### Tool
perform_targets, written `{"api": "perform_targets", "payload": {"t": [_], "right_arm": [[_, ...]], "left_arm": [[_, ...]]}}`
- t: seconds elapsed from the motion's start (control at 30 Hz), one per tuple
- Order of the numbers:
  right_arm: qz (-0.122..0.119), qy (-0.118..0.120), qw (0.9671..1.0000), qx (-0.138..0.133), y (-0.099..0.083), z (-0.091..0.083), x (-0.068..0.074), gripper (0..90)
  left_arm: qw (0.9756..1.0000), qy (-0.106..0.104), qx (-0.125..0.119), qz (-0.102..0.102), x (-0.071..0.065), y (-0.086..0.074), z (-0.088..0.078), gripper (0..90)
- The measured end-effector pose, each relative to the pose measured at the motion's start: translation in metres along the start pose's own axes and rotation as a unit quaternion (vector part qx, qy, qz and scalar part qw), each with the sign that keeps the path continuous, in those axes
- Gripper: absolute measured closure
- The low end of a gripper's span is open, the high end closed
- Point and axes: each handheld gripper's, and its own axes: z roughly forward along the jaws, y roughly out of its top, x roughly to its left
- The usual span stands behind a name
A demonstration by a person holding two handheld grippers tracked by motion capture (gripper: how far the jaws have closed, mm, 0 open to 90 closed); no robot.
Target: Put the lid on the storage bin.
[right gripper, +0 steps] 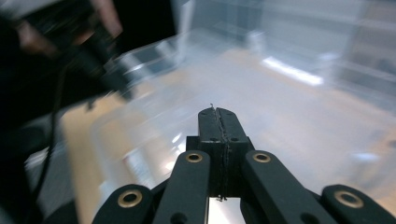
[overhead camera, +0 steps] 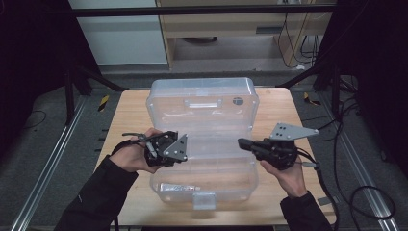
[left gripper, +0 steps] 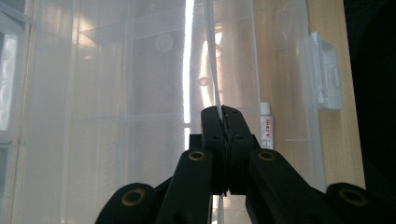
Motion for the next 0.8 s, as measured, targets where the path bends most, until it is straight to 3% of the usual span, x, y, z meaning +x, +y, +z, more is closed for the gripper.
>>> {"api": "perform_targets", "payload": {"t": [0.07,0.27,0.8], "right_arm": [[0.021,-0.021,0.9995,-0.01,0.002,-0.001,-0.015,90.0],[0.051,-0.05,0.9973,-0.017,0.001,0.004,-0.034,90.0],[0.084,-0.071,0.9939,-0.006,-0.008,0.003,-0.052,90.0]], "left_arm": [[1.0,-0.003,0.0,0.0,-0.001,0.0,0.0,89.2],[1.0,-0.007,-0.004,-0.003,-0.004,-0.002,0.001,89.1],[0.9997,-0.025,-0.004,-0.004,-0.013,-0.004,0.005,88.6]]}}
